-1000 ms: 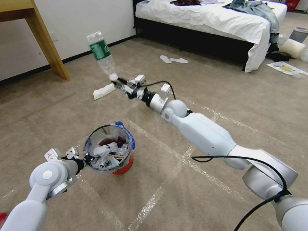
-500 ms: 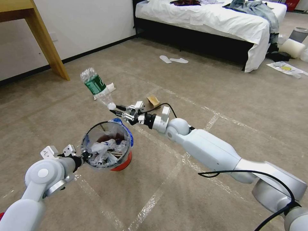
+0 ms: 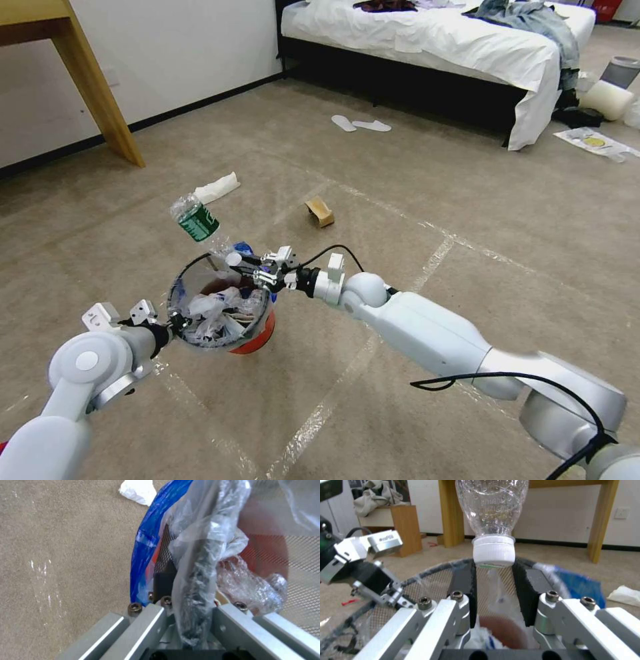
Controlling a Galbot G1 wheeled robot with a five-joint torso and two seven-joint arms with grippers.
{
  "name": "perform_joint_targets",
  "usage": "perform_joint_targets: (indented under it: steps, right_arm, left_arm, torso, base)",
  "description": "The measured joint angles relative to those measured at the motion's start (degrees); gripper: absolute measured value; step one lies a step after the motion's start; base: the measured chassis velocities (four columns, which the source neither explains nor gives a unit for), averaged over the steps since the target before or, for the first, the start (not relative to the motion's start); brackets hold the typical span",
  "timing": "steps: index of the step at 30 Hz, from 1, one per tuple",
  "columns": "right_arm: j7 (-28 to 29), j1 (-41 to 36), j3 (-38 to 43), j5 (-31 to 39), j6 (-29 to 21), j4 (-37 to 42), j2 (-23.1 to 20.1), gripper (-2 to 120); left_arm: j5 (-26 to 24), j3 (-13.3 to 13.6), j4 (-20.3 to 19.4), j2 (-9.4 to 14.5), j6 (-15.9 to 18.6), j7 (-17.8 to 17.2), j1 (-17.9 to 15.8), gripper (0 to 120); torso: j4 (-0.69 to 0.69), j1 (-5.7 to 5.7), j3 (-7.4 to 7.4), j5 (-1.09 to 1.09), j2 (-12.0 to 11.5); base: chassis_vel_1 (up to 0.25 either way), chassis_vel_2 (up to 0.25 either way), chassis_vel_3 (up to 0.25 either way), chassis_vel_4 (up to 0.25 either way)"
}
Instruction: Pick up the trash bin and place the garbage on the floor into it.
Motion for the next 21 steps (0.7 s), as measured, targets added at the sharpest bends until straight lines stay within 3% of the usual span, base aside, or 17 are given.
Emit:
perform_joint_targets:
  steps: [21]
  right_arm:
    - [-0.4,-0.7,0.0,-0.3,0.8,1.6,-0.9,23]
  left_arm:
    - [0.2,-1.1,-0.4,0.0,0.0,0.0,1.4,0]
  torso:
    - [-0.01,0.0,0.0,0.0,0.0]
  base:
    - [0.0,0.0,0.0,0.0]
